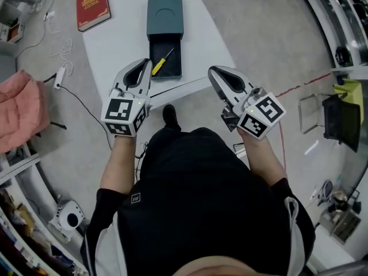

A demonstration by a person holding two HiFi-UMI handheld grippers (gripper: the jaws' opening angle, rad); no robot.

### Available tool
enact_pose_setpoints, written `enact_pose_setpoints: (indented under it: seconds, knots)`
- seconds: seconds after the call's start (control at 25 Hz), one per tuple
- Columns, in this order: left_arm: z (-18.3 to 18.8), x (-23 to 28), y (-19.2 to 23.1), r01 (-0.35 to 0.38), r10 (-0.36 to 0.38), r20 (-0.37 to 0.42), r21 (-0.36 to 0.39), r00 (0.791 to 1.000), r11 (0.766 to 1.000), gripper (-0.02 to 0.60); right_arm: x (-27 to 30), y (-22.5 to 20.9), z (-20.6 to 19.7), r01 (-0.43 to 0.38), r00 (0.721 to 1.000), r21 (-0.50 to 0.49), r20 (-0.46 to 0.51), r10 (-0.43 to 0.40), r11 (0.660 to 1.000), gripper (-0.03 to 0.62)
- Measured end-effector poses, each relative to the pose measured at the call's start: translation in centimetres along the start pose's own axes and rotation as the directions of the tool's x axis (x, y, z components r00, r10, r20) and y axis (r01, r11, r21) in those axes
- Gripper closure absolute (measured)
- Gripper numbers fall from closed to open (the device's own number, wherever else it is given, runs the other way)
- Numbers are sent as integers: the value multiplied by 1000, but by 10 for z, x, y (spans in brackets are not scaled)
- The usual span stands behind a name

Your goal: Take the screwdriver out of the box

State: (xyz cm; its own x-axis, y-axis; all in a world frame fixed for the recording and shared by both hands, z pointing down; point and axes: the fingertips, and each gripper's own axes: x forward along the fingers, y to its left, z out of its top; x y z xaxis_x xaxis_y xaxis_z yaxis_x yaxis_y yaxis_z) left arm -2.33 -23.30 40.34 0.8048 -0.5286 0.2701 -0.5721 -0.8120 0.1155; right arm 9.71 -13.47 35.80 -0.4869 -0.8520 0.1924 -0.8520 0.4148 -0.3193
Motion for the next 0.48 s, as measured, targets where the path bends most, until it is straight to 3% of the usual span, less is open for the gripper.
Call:
enact_pose_setpoints:
  seconds: [0.4, 0.48]
  knots:
    - [-15, 49, 21, -92, 90, -118, -13, 989, 996, 560, 42, -65, 14, -131, 989, 38, -58, 133, 991, 565]
    - [-19, 63, 20, -117, 114, -149, -9, 982, 993, 514, 46, -82, 18, -174, 982, 42, -65, 177, 984, 565]
